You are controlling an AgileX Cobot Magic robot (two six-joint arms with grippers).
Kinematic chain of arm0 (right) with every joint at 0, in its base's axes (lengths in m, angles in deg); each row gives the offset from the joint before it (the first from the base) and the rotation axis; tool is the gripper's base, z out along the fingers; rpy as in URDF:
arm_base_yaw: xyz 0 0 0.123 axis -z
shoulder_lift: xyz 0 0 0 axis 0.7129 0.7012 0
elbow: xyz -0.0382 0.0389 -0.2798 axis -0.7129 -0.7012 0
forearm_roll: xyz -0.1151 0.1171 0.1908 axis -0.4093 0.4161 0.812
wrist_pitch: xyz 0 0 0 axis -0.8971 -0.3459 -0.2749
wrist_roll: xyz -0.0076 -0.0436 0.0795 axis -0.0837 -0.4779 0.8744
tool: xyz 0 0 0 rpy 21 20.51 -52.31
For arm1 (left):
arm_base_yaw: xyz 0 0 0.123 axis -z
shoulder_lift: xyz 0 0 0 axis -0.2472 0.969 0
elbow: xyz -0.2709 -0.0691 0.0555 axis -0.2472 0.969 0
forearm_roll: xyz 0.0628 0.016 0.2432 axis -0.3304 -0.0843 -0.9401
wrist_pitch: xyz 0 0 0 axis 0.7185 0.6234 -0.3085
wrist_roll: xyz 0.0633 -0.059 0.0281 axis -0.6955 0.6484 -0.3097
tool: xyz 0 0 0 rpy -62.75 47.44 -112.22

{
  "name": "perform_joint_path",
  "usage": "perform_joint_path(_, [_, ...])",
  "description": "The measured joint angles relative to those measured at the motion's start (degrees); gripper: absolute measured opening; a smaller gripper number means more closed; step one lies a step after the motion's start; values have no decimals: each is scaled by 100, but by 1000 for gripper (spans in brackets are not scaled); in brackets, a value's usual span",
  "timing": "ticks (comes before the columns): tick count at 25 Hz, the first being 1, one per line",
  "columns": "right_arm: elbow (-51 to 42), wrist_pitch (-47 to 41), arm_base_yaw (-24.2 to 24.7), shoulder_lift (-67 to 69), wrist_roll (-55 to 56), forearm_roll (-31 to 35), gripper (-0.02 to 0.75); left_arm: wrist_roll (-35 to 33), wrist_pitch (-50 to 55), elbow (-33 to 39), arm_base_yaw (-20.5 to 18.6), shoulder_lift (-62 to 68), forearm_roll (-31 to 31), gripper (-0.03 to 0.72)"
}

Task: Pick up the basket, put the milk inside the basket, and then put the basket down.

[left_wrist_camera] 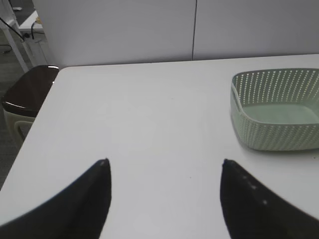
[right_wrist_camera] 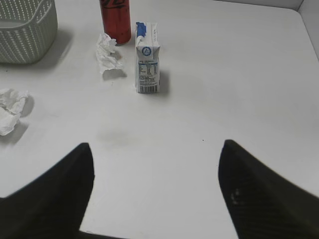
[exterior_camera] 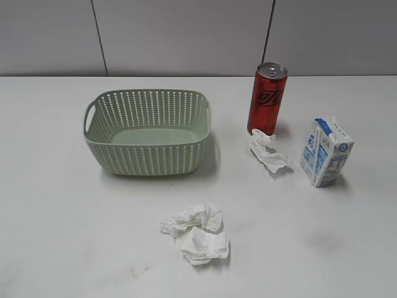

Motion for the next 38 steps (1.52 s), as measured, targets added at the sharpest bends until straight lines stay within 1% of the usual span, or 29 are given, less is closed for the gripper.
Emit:
perform_joint_path(3, [0, 0, 0, 0, 0, 0, 589, 0, -61, -234, 0, 732, 116, 578])
perform_joint_path(6, [0, 0, 0, 0, 0, 0, 589, 0, -191, -474, 0, 1400, 172, 595])
perform_joint_path(15, [0, 0, 0, 0, 0, 0, 589, 0, -311, -1207, 0, 3520, 465, 593])
perform_joint_path(20, [0, 0, 0, 0, 0, 0, 589, 0, -316, -1790, 0, 4603, 636, 593])
perform_joint_path(25, [0, 0, 0, 0, 0, 0, 589, -304, -322, -2385, 0, 5614, 1093, 587])
perform_joint_path(30, [0, 0, 0, 0, 0, 0, 589, -412, -328, -2796, 6, 6455, 1359, 585])
perform_joint_path(32, [0, 0, 0, 0, 0, 0, 589, -470, -328, -2938, 91, 6715, 1401, 584])
perform_joint_path(38, [0, 0, 0, 0, 0, 0, 589, -517, -345, -3579, 588, 7800, 1397, 582])
